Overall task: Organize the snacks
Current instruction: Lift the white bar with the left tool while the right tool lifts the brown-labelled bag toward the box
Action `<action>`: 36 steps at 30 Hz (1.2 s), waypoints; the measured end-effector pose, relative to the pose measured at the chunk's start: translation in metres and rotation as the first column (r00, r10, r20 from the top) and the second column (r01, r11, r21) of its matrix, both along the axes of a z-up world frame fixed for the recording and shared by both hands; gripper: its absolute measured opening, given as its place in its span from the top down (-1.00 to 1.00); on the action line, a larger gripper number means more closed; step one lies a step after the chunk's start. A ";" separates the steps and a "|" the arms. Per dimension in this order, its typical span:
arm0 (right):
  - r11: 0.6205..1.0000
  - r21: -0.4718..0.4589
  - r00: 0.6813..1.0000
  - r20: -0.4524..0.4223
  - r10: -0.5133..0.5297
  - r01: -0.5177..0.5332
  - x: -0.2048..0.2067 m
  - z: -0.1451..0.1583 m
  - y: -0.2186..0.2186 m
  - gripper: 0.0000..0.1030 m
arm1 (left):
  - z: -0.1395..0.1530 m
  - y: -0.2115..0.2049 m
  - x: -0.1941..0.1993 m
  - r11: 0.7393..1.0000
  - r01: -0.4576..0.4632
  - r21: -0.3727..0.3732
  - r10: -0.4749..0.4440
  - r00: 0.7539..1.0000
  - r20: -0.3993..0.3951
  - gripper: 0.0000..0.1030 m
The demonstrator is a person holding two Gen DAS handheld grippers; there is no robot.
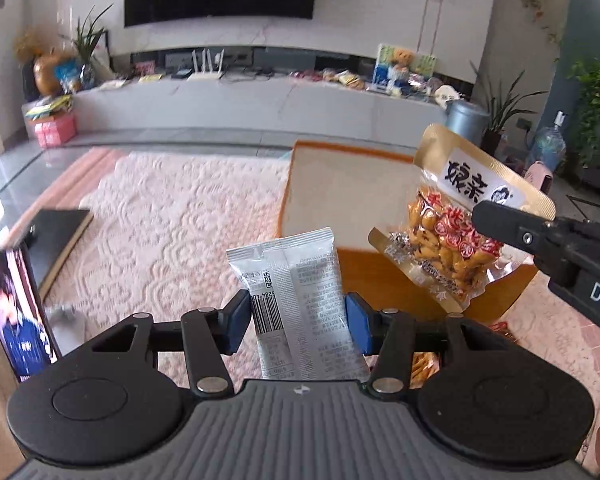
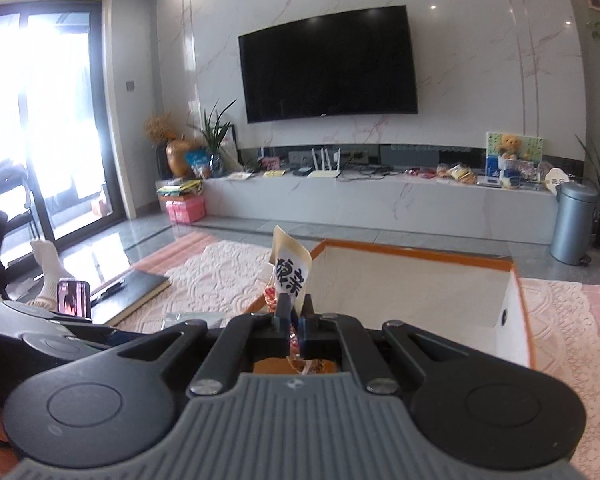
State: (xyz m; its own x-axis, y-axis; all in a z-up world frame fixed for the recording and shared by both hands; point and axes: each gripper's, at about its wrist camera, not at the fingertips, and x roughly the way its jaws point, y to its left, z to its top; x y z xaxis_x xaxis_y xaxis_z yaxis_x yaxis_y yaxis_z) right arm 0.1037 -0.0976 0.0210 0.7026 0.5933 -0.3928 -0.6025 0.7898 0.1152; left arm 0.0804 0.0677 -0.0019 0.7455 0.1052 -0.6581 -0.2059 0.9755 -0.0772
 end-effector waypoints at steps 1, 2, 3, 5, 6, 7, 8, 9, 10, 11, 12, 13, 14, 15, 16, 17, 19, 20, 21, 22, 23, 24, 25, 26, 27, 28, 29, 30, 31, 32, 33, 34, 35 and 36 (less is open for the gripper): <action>1.000 0.004 1.000 0.004 -0.007 0.007 0.000 0.003 -0.003 1.00 | 0.005 -0.002 0.002 1.000 0.006 0.006 -0.006 1.000 0.007 -0.13; 1.000 0.006 1.000 0.010 -0.015 0.015 0.001 0.005 -0.006 1.00 | 0.006 -0.002 0.004 1.000 0.011 0.011 -0.012 1.000 0.010 -0.13; 1.000 0.006 1.000 0.016 -0.022 0.022 0.001 0.008 -0.009 1.00 | 0.010 -0.003 0.006 1.000 0.016 0.015 -0.016 1.000 0.017 -0.13; 0.999 0.006 0.999 0.028 -0.036 0.036 0.003 0.013 -0.014 1.00 | 0.017 -0.006 0.012 0.999 0.028 0.024 -0.029 0.999 0.035 -0.13; 0.999 0.006 0.998 0.034 -0.043 0.042 0.006 0.016 -0.016 1.00 | 0.020 -0.006 0.014 0.999 0.034 0.027 -0.035 0.999 0.041 -0.13; 0.999 0.004 0.998 0.041 -0.049 0.049 0.008 0.018 -0.017 1.00 | 0.024 -0.008 0.019 0.999 0.040 0.030 -0.041 0.998 0.052 -0.13; 0.998 0.001 0.997 0.048 -0.055 0.055 0.010 0.020 -0.018 1.00 | 0.026 -0.008 0.022 0.998 0.044 0.032 -0.046 0.997 0.059 -0.13; 0.998 -0.002 0.997 0.056 -0.061 0.062 0.014 0.022 -0.019 1.00 | 0.030 -0.009 0.026 0.998 0.049 0.034 -0.051 0.996 0.069 -0.13; 0.998 -0.004 0.996 0.063 -0.067 0.067 0.017 0.024 -0.019 1.00 | 0.033 -0.011 0.031 0.998 0.054 0.036 -0.056 0.995 0.078 -0.13; 0.997 -0.009 0.995 0.069 -0.071 0.072 0.020 0.026 -0.019 1.00 | 0.035 -0.012 0.035 0.998 0.058 0.038 -0.061 0.994 0.086 -0.13; 0.997 -0.013 0.994 0.076 -0.075 0.076 0.024 0.028 -0.019 1.00 | 0.038 -0.013 0.040 0.997 0.063 0.039 -0.066 0.993 0.094 -0.13; 0.997 -0.018 0.994 0.081 -0.079 0.080 0.029 0.029 -0.019 1.00 | 0.041 -0.014 0.046 0.997 0.069 0.036 -0.072 0.992 0.100 -0.13; 0.996 -0.022 0.993 0.086 -0.081 0.084 0.033 0.030 -0.018 1.00 | 0.043 -0.014 0.052 0.997 0.075 0.026 -0.077 0.991 0.106 -0.13; 0.996 -0.026 0.992 0.089 -0.085 0.087 0.038 0.031 -0.017 1.00 | 0.046 -0.015 0.058 0.997 0.080 0.016 -0.081 0.990 0.114 -0.13; 0.995 -0.030 0.992 0.090 -0.089 0.092 0.042 0.032 -0.017 1.00 | 0.049 -0.017 0.065 0.996 0.086 0.018 -0.087 0.989 0.120 -0.13; 0.995 -0.034 0.992 0.087 -0.093 0.096 0.048 0.031 -0.016 1.00 | 0.051 -0.019 0.072 0.996 0.090 0.028 -0.093 0.988 0.125 -0.13; 0.994 -0.040 0.992 0.076 -0.100 0.103 0.059 0.029 -0.013 1.00 | 0.053 -0.021 0.084 0.994 0.096 0.044 -0.101 0.986 0.131 -0.13; 0.993 -0.044 0.992 0.069 -0.104 0.107 0.065 0.026 -0.012 1.00 | 0.053 -0.022 0.090 0.994 0.099 0.047 -0.104 0.986 0.131 -0.13; 0.992 -0.050 0.992 0.063 -0.110 0.114 0.070 0.023 -0.010 1.00 | 0.053 -0.022 0.097 0.994 0.100 0.049 -0.105 0.986 0.130 -0.13; 0.991 -0.057 0.991 0.058 -0.117 0.121 0.076 0.020 -0.009 1.00 | 0.051 -0.023 0.104 0.994 0.099 0.053 -0.105 0.986 0.129 -0.13; 0.990 -0.066 0.991 0.052 -0.124 0.127 0.082 0.017 -0.008 1.00 | 0.049 -0.024 0.111 0.993 0.101 0.063 -0.108 0.986 0.126 -0.13; 0.988 -0.073 0.991 0.044 -0.130 0.133 0.086 0.010 -0.008 1.00 | 0.046 -0.026 0.117 0.992 0.106 0.075 -0.114 0.986 0.119 -0.13; 0.987 -0.081 0.990 0.033 -0.135 0.137 0.092 0.006 -0.006 1.00 | 0.041 -0.028 0.126 0.989 0.117 0.087 -0.125 0.987 0.103 -0.13; 0.986 -0.091 0.990 0.020 -0.142 0.143 0.098 0.001 -0.005 1.00 | 0.035 -0.031 0.129 0.988 0.128 0.092 -0.136 0.987 0.090 -0.13; 0.984 -0.100 0.989 0.009 -0.148 0.148 0.105 -0.004 -0.004 1.00 | 0.028 -0.033 0.134 0.986 0.137 0.099 -0.145 0.987 0.076 -0.13; 0.982 -0.111 0.988 -0.002 -0.154 0.152 0.110 -0.010 -0.002 1.00 | 0.021 -0.035 0.141 0.984 0.140 0.112 -0.148 0.987 0.063 -0.13; 0.980 -0.124 0.987 -0.014 -0.158 0.156 0.116 -0.014 0.000 1.00 | 0.015 -0.037 0.145 0.983 0.135 0.125 -0.143 0.988 0.052 -0.13; 0.978 -0.133 0.986 -0.026 -0.163 0.158 0.121 -0.019 0.002 1.00 | 0.009 -0.036 0.150 0.982 0.129 0.138 -0.135 0.990 0.039 -0.13; 0.977 -0.144 0.985 -0.043 -0.168 0.160 0.126 -0.025 0.004 1.00 | 0.002 -0.037 0.156 0.981 0.127 0.144 -0.131 0.991 0.021 -0.13; 0.975 -0.152 0.983 -0.058 -0.172 0.162 0.130 -0.028 0.006 1.00 | -0.004 -0.037 0.159 0.982 0.128 0.140 -0.131 0.991 0.010 -0.13; 0.974 -0.160 0.981 -0.075 -0.177 0.164 0.135 -0.033 0.006 1.00 | -0.009 -0.036 0.163 0.982 0.131 0.136 -0.132 0.991 0.002 -0.13; 0.972 -0.168 0.979 -0.097 -0.182 0.164 0.139 -0.039 0.007 1.00 | -0.014 -0.037 0.166 0.981 0.134 0.139 -0.135 0.991 -0.006 -0.13; 0.971 -0.175 0.976 -0.113 -0.185 0.164 0.143 -0.044 0.008 1.00 | -0.018 -0.037 0.170 0.980 0.136 0.148 -0.136 0.991 -0.013 -0.13; 0.970 -0.181 0.973 -0.130 -0.188 0.163 0.146 -0.048 0.009 1.00 | -0.023 -0.038 0.174 0.977 0.143 0.160 -0.141 0.990 -0.024 -0.13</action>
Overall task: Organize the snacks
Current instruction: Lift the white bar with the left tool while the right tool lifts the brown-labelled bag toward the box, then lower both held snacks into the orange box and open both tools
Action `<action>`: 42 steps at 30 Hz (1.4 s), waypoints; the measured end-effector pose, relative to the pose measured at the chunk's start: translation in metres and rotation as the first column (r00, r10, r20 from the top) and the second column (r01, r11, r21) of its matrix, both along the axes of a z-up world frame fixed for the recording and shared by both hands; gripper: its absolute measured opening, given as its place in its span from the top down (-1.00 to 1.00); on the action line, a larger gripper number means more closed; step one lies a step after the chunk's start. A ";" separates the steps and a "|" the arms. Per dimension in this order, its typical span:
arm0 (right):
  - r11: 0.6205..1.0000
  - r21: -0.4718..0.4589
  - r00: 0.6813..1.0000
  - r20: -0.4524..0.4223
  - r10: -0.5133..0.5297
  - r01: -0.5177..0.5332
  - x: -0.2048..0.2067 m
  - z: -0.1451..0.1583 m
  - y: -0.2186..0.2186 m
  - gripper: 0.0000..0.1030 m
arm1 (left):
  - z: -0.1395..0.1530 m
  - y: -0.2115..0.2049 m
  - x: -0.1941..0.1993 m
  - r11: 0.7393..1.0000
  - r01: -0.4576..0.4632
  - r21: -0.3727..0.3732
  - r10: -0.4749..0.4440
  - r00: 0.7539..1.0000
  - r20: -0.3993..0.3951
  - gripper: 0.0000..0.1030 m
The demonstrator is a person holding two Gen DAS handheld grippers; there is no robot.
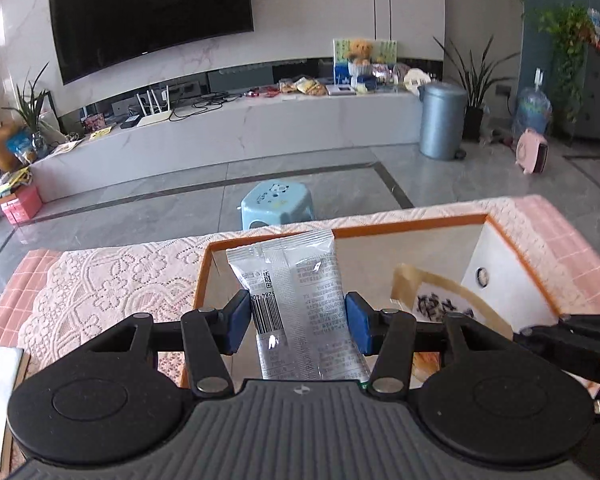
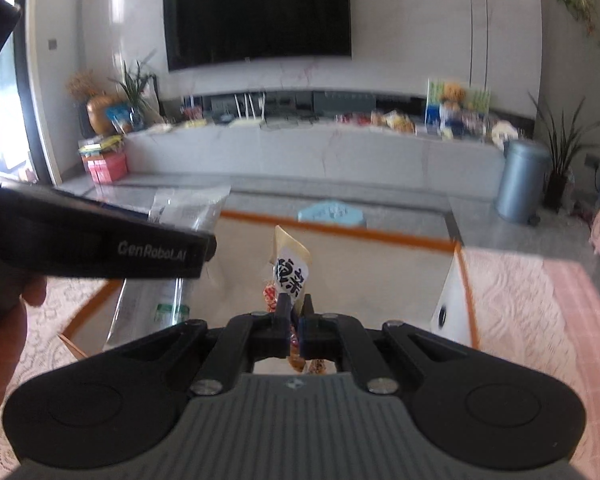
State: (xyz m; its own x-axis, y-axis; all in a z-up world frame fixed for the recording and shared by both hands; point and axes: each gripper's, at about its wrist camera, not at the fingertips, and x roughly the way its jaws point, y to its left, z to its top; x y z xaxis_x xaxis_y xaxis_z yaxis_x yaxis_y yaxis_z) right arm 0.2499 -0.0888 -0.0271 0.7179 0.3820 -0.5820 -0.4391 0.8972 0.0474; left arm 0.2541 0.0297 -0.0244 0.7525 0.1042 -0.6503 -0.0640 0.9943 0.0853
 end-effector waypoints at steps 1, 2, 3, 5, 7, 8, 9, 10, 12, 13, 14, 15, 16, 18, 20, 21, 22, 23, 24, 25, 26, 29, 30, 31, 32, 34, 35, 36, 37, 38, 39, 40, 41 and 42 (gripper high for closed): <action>1.000 -0.005 1.000 -0.019 -0.002 0.002 0.002 -0.005 0.001 1.00 | -0.004 -0.001 0.003 1.000 0.008 0.010 -0.008 1.000 -0.014 -0.13; 1.000 -0.009 0.999 -0.037 -0.004 0.004 0.004 -0.010 0.002 1.00 | -0.009 -0.002 0.006 1.000 0.016 0.017 -0.016 0.999 -0.031 -0.13; 1.000 -0.010 0.999 -0.052 -0.005 0.005 0.006 -0.014 0.002 1.00 | -0.013 -0.003 0.009 0.999 0.027 0.022 -0.026 0.998 -0.049 -0.13; 1.000 -0.009 0.997 -0.081 -0.005 0.004 0.008 -0.021 0.004 1.00 | -0.023 -0.007 0.014 0.998 0.056 0.029 -0.053 0.995 -0.088 -0.13; 1.000 0.000 0.994 -0.111 -0.001 0.001 0.011 -0.027 0.005 1.00 | -0.032 -0.009 0.015 0.997 0.070 0.037 -0.065 0.990 -0.128 -0.13; 1.000 0.005 0.992 -0.123 0.002 -0.001 0.011 -0.029 0.005 1.00 | -0.035 -0.010 0.017 0.997 0.069 0.037 -0.063 0.988 -0.141 -0.13; 1.000 0.013 0.991 -0.137 0.006 -0.004 0.012 -0.030 0.006 1.00 | -0.039 -0.010 0.017 0.997 0.066 0.034 -0.060 0.986 -0.154 -0.13; 1.000 0.022 0.989 -0.150 0.009 -0.006 0.012 -0.032 0.006 1.00 | -0.042 -0.009 0.017 0.997 0.064 0.032 -0.057 0.984 -0.167 -0.14; 0.999 0.037 0.984 -0.177 0.017 -0.010 0.012 -0.034 0.006 1.00 | -0.047 -0.007 0.017 0.998 0.062 0.033 -0.054 0.980 -0.192 -0.14; 0.999 0.046 0.981 -0.192 0.020 -0.012 0.012 -0.035 0.006 1.00 | -0.048 -0.008 0.018 0.997 0.064 0.039 -0.054 0.978 -0.203 -0.14; 0.998 0.058 0.979 -0.203 0.022 -0.010 0.012 -0.036 0.006 1.00 | -0.049 -0.009 0.017 0.997 0.068 0.046 -0.057 0.976 -0.212 -0.14; 0.998 0.068 0.978 -0.208 0.023 -0.009 0.013 -0.034 0.006 1.00 | -0.051 -0.009 0.017 0.996 0.074 0.052 -0.061 0.974 -0.219 -0.14; 0.997 0.076 0.976 -0.216 0.024 -0.008 0.011 -0.035 0.007 1.00 | -0.051 -0.009 0.019 0.996 0.078 0.052 -0.064 0.972 -0.224 -0.15; 0.996 0.092 0.971 -0.238 0.021 0.001 0.015 -0.035 0.006 1.00 | -0.049 -0.009 0.021 0.996 0.070 0.048 -0.057 0.973 -0.224 -0.15; 0.991 0.135 0.963 -0.268 0.028 0.009 0.016 -0.035 0.005 1.00 | -0.047 -0.005 0.023 0.997 0.058 0.047 -0.046 0.973 -0.227 -0.15; 0.987 0.162 0.956 -0.292 0.033 0.015 0.018 -0.036 0.003 1.00 | -0.047 -0.004 0.023 0.998 0.053 0.047 -0.041 0.972 -0.230 -0.15; 0.983 0.180 0.949 -0.312 0.036 0.022 0.018 -0.037 0.002 1.00 | -0.048 -0.002 0.023 0.998 0.046 0.046 -0.034 0.971 -0.239 -0.15; 0.980 0.199 0.940 -0.338 0.037 0.033 0.020 -0.040 0.002 1.00 | -0.048 -0.001 0.024 0.998 0.041 0.046 -0.029 0.969 -0.244 -0.15; 0.978 0.205 0.934 -0.355 0.034 0.043 0.021 -0.042 0.002 1.00 | -0.050 0.000 0.024 0.998 0.036 0.050 -0.023 0.968 -0.250 -0.16; 0.979 0.197 0.931 -0.365 0.026 0.050 0.022 -0.044 0.003 1.00 | -0.050 0.002 0.026 0.998 0.034 0.048 -0.021 0.966 -0.257 -0.16; 0.983 0.178 0.930 -0.368 0.015 0.054 0.023 -0.045 0.004 1.00 | -0.051 0.003 0.025 0.998 0.032 0.047 -0.019 0.967 -0.255 -0.18; 0.990 0.130 0.933 -0.359 -0.006 0.056 0.024 -0.045 0.010 1.00 | -0.050 0.006 0.022 0.999 0.013 0.046 -0.002 0.972 -0.233 -0.26; 0.991 0.121 0.933 -0.360 -0.009 0.056 0.024 -0.044 0.012 1.00 | -0.050 0.005 0.022 0.999 0.006 0.047 0.005 0.974 -0.226 -0.29; 0.993 0.105 0.933 -0.360 -0.015 0.056 0.025 -0.044 0.014 1.00 | -0.048 0.005 0.020 0.999 0.004 0.050 0.007 0.977 -0.215 -0.31; 0.995 0.086 0.933 -0.358 -0.023 0.058 0.029 -0.043 0.017 0.99 | -0.047 0.004 0.018 0.999 0.004 0.055 0.007 0.979 -0.204 -0.39; 0.997 0.041 0.934 -0.353 -0.046 0.065 0.032 -0.043 0.021 0.97 | -0.042 0.004 0.013 0.997 0.010 0.073 0.003 0.984 -0.179 -0.49; 0.997 0.020 0.933 -0.354 -0.060 0.071 0.034 -0.043 0.022 0.96 | -0.040 0.003 0.011 0.996 0.013 0.089 0.001 0.986 -0.165 -0.50; 0.997 0.002 0.932 -0.356 -0.070 0.076 0.037 -0.043 0.023 0.96 | -0.037 0.002 0.008 0.995 0.016 0.103 0.000 0.989 -0.150 -0.51; 0.997 -0.011 0.930 -0.359 -0.078 0.079 0.040 -0.043 0.024 0.95 | -0.034 0.002 0.005 0.993 0.017 0.113 -0.001 0.991 -0.137 -0.54; 0.997 -0.021 0.928 -0.362 -0.082 0.080 0.042 -0.044 0.024 0.95 | -0.032 0.002 0.003 0.993 0.018 0.115 -0.003 0.992 -0.128 -0.55; 0.996 -0.032 0.927 -0.365 -0.086 0.080 0.044 -0.045 0.025 0.94 | -0.030 0.002 0.001 0.994 0.018 0.112 -0.005 0.993 -0.122 -0.56; 0.996 -0.047 0.926 -0.365 -0.091 0.079 0.046 -0.045 0.027 0.94 | -0.028 0.003 -0.001 0.994 0.017 0.106 -0.004 0.993 -0.118 -0.56; 0.995 -0.064 0.925 -0.367 -0.097 0.079 0.048 -0.046 0.029 0.93 | -0.027 0.003 -0.003 0.995 0.013 0.099 -0.002 0.993 -0.116 -0.56; 0.994 -0.074 0.921 -0.375 -0.104 0.081 0.052 -0.048 0.031 0.93 | -0.026 0.004 -0.004 0.995 0.006 0.095 0.004 0.994 -0.111 -0.56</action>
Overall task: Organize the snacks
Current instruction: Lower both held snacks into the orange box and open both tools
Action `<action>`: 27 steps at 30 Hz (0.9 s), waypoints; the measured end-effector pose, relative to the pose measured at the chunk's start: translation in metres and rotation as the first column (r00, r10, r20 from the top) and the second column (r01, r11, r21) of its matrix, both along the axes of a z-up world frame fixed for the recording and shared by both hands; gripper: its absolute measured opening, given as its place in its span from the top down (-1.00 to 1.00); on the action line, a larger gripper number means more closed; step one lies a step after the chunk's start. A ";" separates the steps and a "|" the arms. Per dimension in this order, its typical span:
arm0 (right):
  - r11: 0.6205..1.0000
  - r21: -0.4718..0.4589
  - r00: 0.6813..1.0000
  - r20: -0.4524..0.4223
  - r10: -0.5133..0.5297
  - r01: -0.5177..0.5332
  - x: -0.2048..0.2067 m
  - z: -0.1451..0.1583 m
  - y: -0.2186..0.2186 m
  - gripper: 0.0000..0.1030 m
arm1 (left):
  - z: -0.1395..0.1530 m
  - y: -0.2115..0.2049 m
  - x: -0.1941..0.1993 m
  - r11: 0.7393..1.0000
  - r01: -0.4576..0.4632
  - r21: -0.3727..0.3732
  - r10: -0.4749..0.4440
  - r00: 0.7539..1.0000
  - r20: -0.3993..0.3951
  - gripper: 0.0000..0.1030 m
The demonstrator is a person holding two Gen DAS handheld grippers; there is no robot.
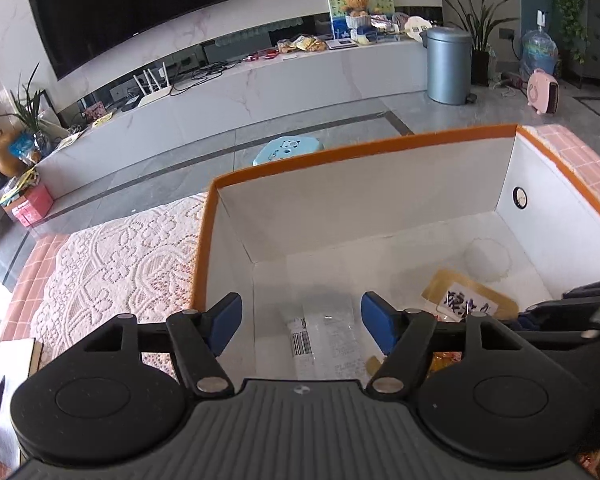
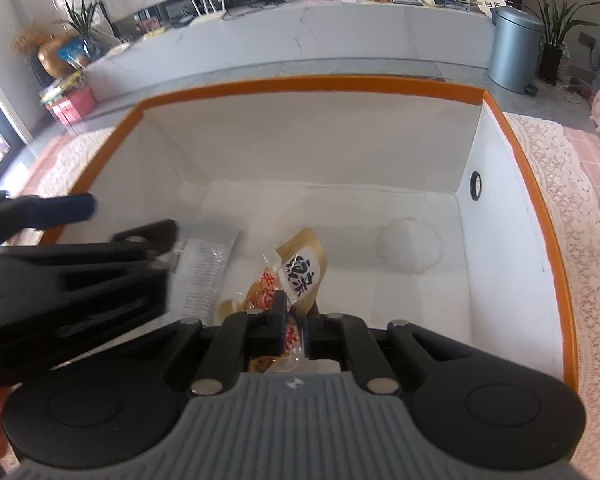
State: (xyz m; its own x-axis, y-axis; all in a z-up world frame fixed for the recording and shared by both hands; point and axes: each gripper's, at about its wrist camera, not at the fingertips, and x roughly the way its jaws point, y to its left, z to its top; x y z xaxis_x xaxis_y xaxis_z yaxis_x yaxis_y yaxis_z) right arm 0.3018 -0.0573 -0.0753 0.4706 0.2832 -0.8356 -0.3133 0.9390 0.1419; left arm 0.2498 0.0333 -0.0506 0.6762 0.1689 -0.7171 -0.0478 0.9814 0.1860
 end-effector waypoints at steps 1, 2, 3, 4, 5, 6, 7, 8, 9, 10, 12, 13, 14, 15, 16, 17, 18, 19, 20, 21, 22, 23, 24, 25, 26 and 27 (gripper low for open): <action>1.000 -0.003 1.000 -0.017 -0.009 0.008 0.003 -0.003 0.000 0.93 | 0.002 0.001 -0.002 1.000 -0.012 0.000 0.012 1.000 0.008 -0.56; 1.000 -0.004 0.999 -0.033 -0.018 0.018 0.006 -0.005 0.001 0.93 | 0.002 0.001 -0.006 1.000 -0.022 0.002 0.022 1.000 0.017 -0.57; 1.000 -0.002 0.999 -0.044 -0.025 0.025 0.007 -0.007 0.001 0.93 | 0.003 0.003 -0.007 1.000 -0.027 0.005 0.027 0.999 0.023 -0.58; 1.000 0.005 0.999 -0.047 -0.026 0.027 0.006 -0.009 0.001 0.93 | 0.005 0.003 -0.009 1.000 -0.029 0.008 0.029 0.999 0.029 -0.59; 1.000 0.007 0.999 -0.048 -0.022 0.022 0.007 -0.009 0.003 0.92 | 0.006 0.003 -0.010 0.999 -0.030 0.010 0.030 0.999 0.033 -0.59; 1.000 0.008 0.999 -0.049 -0.017 0.018 0.008 -0.008 0.005 0.90 | 0.007 0.003 -0.012 0.999 -0.030 0.012 0.029 0.999 0.035 -0.59; 1.000 0.008 0.999 -0.051 -0.010 0.011 0.009 -0.009 0.006 0.88 | 0.009 0.002 -0.013 0.999 -0.029 0.013 0.029 0.999 0.035 -0.59; 1.000 0.002 0.999 -0.053 -0.007 0.008 0.006 -0.012 0.007 0.86 | 0.010 0.002 -0.015 0.999 -0.030 0.012 0.030 0.999 0.038 -0.59; 1.000 -0.011 0.999 -0.051 -0.007 0.006 0.006 -0.013 0.009 0.76 | 0.012 0.001 -0.017 1.000 -0.030 0.010 0.029 0.999 0.043 -0.59; 1.000 -0.029 0.999 -0.043 -0.005 0.004 0.006 -0.013 0.009 0.70 | 0.014 0.001 -0.019 1.000 -0.028 0.007 0.027 0.999 0.047 -0.59; 0.998 -0.068 1.000 -0.024 -0.003 0.001 0.004 -0.012 0.010 0.60 | 0.019 0.000 -0.024 1.000 -0.024 0.001 0.023 0.998 0.050 -0.60; 0.997 -0.080 1.000 -0.016 0.001 -0.002 0.001 -0.011 0.010 0.60 | 0.021 -0.001 -0.026 1.000 -0.022 -0.003 0.022 0.998 0.050 -0.60; 0.996 -0.091 1.000 -0.010 0.003 -0.004 0.000 -0.010 0.010 0.59 | 0.022 -0.001 -0.028 1.000 -0.020 -0.006 0.020 0.999 0.050 -0.60; 0.995 -0.099 1.000 -0.007 0.002 -0.003 -0.001 -0.009 0.009 0.55 | 0.023 0.000 -0.032 1.000 -0.018 -0.010 0.019 0.999 0.049 -0.60; 0.994 -0.107 1.000 -0.003 -0.001 0.000 -0.001 -0.008 0.010 0.50 | 0.025 0.001 -0.033 1.000 -0.018 -0.016 0.019 0.999 0.048 -0.60; 0.993 -0.114 1.000 0.004 -0.005 0.006 -0.002 -0.006 0.010 0.31 | 0.027 0.002 -0.035 0.999 -0.021 -0.025 0.023 0.999 0.050 -0.60; 0.993 -0.119 1.000 0.010 -0.011 0.012 -0.004 -0.004 0.009 0.20 | 0.029 0.004 -0.039 0.999 -0.026 -0.036 0.028 0.998 0.053 -0.60; 0.993 -0.118 1.000 0.015 -0.015 0.017 -0.004 -0.001 0.008 0.19 | 0.031 0.005 -0.041 0.998 -0.034 -0.048 0.037 0.998 0.055 -0.60; 0.994 -0.110 1.000 0.019 -0.014 0.016 -0.005 0.001 0.008 0.19 | 0.033 0.006 -0.044 0.997 -0.042 -0.061 0.045 0.997 0.054 -0.60; 0.994 -0.105 1.000 0.023 -0.011 0.013 -0.008 0.005 0.005 0.15 | 0.036 0.008 -0.046 0.996 -0.048 -0.075 0.052 0.997 0.053 -0.60; 0.994 -0.107 1.000 0.028 -0.009 0.012 -0.010 0.009 0.004 0.12 | 0.038 0.010 -0.049 0.995 -0.052 -0.089 0.057 0.997 0.053 -0.60; 0.994 -0.108 0.999 0.038 -0.005 0.009 -0.013 0.013 0.004 0.06 | 0.041 0.011 -0.053 0.993 -0.054 -0.101 0.059 0.997 0.054 -0.60; 0.994 -0.108 0.998 0.058 0.005 0.001 -0.017 0.019 0.003 -0.01 | 0.044 0.011 -0.056 0.993 -0.055 -0.109 0.061 0.996 0.058 -0.60; 0.994 -0.107 0.997 0.079 0.016 -0.007 -0.023 0.024 0.001 -0.06 | 0.047 0.011 -0.060 0.992 -0.056 -0.114 0.064 0.996 0.066 -0.60; 0.994 -0.105 0.994 0.103 0.027 -0.016 -0.028 0.031 -0.001 -0.16 | 0.050 0.012 -0.065 0.992 -0.057 -0.116 0.066 0.995 0.075 -0.60; 0.994 -0.102 0.990 0.133 0.040 -0.027 -0.035 0.038 -0.003 -0.30 | 0.054 0.011 -0.069 0.991 -0.056 -0.118 0.066 0.994 0.082 -0.60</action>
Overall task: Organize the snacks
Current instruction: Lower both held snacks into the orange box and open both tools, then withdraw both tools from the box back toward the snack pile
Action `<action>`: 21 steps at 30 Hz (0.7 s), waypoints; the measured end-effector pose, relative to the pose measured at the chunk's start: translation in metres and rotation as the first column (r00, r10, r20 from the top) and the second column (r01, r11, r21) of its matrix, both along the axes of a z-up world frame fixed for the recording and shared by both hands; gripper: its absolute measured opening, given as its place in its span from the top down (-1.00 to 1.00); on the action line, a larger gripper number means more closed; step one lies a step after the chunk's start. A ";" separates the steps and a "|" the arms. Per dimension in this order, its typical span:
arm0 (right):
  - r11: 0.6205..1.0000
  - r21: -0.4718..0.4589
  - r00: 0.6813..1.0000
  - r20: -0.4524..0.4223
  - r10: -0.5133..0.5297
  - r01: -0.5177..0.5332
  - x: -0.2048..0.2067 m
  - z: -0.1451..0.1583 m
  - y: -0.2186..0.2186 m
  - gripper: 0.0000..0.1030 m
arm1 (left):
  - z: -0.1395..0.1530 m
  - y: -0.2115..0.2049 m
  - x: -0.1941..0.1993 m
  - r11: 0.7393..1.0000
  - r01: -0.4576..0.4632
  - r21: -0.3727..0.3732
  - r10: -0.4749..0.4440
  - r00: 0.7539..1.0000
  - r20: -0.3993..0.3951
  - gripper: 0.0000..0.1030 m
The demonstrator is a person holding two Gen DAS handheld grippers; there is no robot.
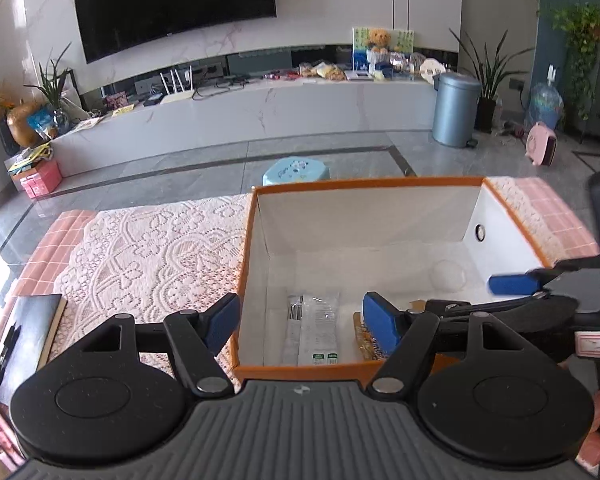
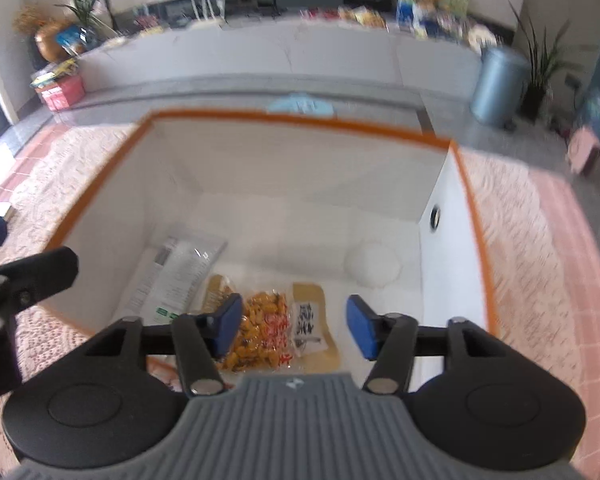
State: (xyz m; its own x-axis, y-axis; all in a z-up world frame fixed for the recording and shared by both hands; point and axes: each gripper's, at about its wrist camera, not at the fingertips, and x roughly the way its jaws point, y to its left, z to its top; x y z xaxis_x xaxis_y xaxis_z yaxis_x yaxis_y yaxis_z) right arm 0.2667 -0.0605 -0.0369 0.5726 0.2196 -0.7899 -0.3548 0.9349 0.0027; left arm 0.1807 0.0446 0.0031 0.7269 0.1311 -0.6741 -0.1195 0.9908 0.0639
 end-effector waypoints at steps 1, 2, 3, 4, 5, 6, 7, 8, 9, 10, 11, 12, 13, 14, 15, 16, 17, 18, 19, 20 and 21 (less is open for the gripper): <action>1.000 0.004 1.000 0.028 0.010 -0.011 -0.007 0.007 -0.003 -0.36 | 0.003 0.000 -0.004 1.000 0.001 -0.003 -0.001 1.000 0.007 -0.60; 1.000 0.006 0.998 0.061 0.020 -0.021 -0.015 0.014 -0.007 -0.43 | 0.007 0.000 -0.009 1.000 0.002 -0.009 -0.002 1.000 0.014 -0.60; 1.000 0.008 0.996 0.087 0.027 -0.027 -0.022 0.020 -0.010 -0.50 | 0.011 0.000 -0.013 1.000 0.004 -0.012 -0.003 1.000 0.020 -0.60; 0.999 0.012 0.993 0.110 0.032 -0.033 -0.030 0.028 -0.014 -0.54 | 0.014 -0.001 -0.019 1.000 0.006 -0.014 -0.006 1.000 0.029 -0.60; 0.999 0.022 0.991 0.128 0.033 -0.036 -0.038 0.034 -0.019 -0.60 | 0.016 -0.003 -0.024 1.000 0.008 -0.014 -0.008 0.999 0.036 -0.61; 0.999 0.035 0.990 0.140 0.031 -0.036 -0.045 0.039 -0.024 -0.60 | 0.018 -0.004 -0.030 1.000 0.010 -0.012 -0.010 0.999 0.042 -0.61; 0.998 0.052 0.989 0.147 0.024 -0.032 -0.053 0.045 -0.029 -0.60 | 0.019 -0.006 -0.036 1.000 0.011 -0.009 -0.010 0.999 0.047 -0.61; 0.997 0.069 0.988 0.151 0.015 -0.025 -0.062 0.050 -0.034 -0.63 | 0.021 -0.006 -0.044 1.000 0.013 -0.007 -0.012 0.999 0.053 -0.61; 0.996 0.081 0.988 0.155 0.007 -0.020 -0.069 0.055 -0.039 -0.73 | 0.022 -0.008 -0.050 1.000 0.015 -0.006 -0.015 0.998 0.059 -0.61; 0.995 0.095 0.987 0.162 0.000 -0.016 -0.078 0.060 -0.043 -0.78 | 0.023 -0.009 -0.056 1.000 0.016 -0.005 -0.015 0.998 0.065 -0.62; 0.994 0.107 0.984 0.176 -0.012 -0.007 -0.086 0.065 -0.048 -0.83 | 0.024 -0.010 -0.062 1.000 0.018 -0.010 -0.017 0.997 0.071 -0.62; 0.994 0.111 0.981 0.192 -0.025 0.004 -0.095 0.070 -0.053 -0.90 | 0.025 -0.010 -0.067 1.000 0.021 -0.016 -0.020 0.997 0.074 -0.62; 0.994 0.113 0.978 0.207 -0.036 0.013 -0.105 0.074 -0.056 -0.94 | 0.025 -0.011 -0.072 0.999 0.024 -0.025 -0.022 0.997 0.075 -0.62; 0.992 0.123 0.974 0.221 -0.043 0.016 -0.115 0.077 -0.061 -0.93 | 0.026 -0.011 -0.078 0.999 0.028 -0.035 -0.025 0.997 0.076 -0.62; 0.990 0.141 0.972 0.232 -0.043 0.011 -0.125 0.080 -0.066 -0.93 | 0.026 -0.012 -0.083 0.999 0.030 -0.044 -0.027 0.997 0.077 -0.62; 0.988 0.154 0.971 0.235 -0.042 0.006 -0.133 0.082 -0.071 -0.93 | 0.026 -0.012 -0.088 0.998 0.033 -0.051 -0.029 0.997 0.076 -0.63; 0.987 0.163 0.970 0.238 -0.043 0.004 -0.141 0.083 -0.076 -0.93 | 0.026 -0.013 -0.093 0.998 0.036 -0.055 -0.031 0.997 0.077 -0.63; 0.986 0.164 0.970 0.240 -0.045 0.005 -0.149 0.084 -0.080 -0.93 | 0.025 -0.013 -0.098 0.998 0.038 -0.057 -0.033 0.996 0.077 -0.65; 0.987 0.163 0.968 0.246 -0.049 0.009 -0.158 0.084 -0.083 -0.93 | 0.024 -0.014 -0.103 0.998 0.041 -0.057 -0.037 0.996 0.077 -0.66; 0.987 0.158 0.966 0.252 -0.052 0.011 -0.165 0.082 -0.086 -0.93 | 0.023 -0.015 -0.107 0.997 0.042 -0.057 -0.038 0.996 0.077 -0.66; 0.989 0.148 0.965 0.259 -0.051 0.012 -0.174 0.080 -0.089 -0.93 | 0.021 -0.015 -0.111 0.998 0.039 -0.058 -0.035 0.996 0.077 -0.66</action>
State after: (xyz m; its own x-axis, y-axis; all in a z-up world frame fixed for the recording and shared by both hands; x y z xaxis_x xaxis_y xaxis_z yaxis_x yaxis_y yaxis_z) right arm 0.0929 -0.1499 0.0435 0.7630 0.2989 -0.5732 -0.3318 0.9421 0.0496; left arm 0.0694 0.0298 0.0238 0.7802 0.0646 -0.6222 -0.0850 0.9964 -0.0031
